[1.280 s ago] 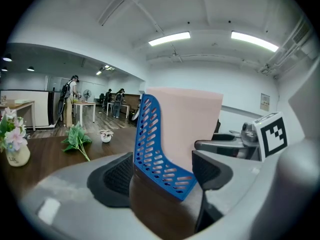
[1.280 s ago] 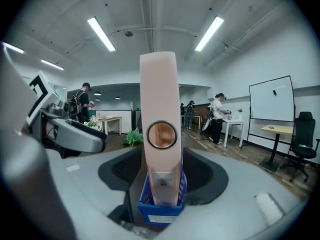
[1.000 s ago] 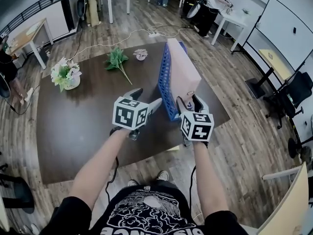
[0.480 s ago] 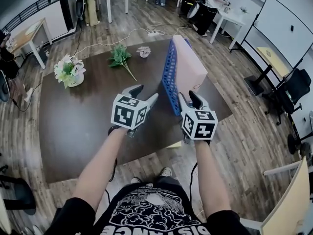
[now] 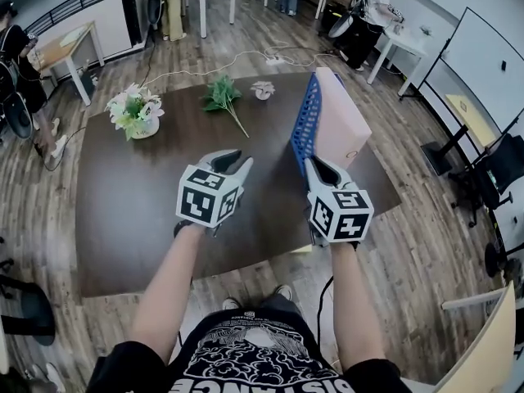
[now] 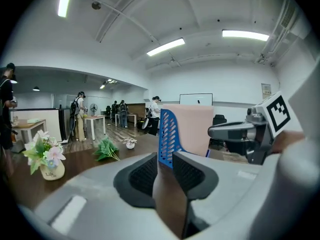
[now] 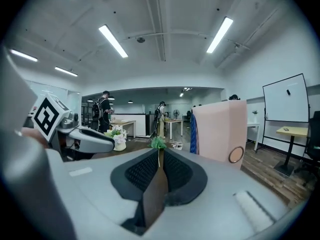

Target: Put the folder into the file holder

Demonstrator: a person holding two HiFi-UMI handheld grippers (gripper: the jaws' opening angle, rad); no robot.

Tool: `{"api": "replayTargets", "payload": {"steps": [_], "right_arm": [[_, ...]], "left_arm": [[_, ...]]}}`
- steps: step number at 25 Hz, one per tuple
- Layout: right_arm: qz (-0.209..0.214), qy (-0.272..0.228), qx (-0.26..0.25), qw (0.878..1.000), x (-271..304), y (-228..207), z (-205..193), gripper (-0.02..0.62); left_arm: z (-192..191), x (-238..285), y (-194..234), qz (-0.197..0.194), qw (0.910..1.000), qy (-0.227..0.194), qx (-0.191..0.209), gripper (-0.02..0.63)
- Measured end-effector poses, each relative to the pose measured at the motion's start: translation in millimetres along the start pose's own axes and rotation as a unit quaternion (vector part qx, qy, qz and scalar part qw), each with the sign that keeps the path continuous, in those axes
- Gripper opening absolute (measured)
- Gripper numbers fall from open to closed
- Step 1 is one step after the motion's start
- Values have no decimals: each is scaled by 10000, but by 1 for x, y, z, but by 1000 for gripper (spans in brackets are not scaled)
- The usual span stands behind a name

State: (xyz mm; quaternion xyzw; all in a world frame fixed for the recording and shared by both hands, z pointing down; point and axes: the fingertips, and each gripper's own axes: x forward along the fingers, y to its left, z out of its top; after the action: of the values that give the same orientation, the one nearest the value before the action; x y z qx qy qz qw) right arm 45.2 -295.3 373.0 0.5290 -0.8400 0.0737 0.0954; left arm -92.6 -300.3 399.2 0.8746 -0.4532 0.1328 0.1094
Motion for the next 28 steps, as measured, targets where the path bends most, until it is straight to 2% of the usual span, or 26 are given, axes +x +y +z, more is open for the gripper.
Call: {"api": "replayTargets", "payload": {"steps": [3, 8, 28], "right_arm": [[138, -18, -28, 9999, 5, 10, 2, 9], [295, -87, 8, 9995, 10, 19, 6, -2], [281, -163, 20, 9995, 1, 23, 9, -2]], "left_arm": [[-2, -13, 13, 159, 9998, -51, -52, 93], [0, -29, 34, 340, 9990, -187, -205, 8], [3, -38, 32, 292, 9993, -195, -163, 5]]}}
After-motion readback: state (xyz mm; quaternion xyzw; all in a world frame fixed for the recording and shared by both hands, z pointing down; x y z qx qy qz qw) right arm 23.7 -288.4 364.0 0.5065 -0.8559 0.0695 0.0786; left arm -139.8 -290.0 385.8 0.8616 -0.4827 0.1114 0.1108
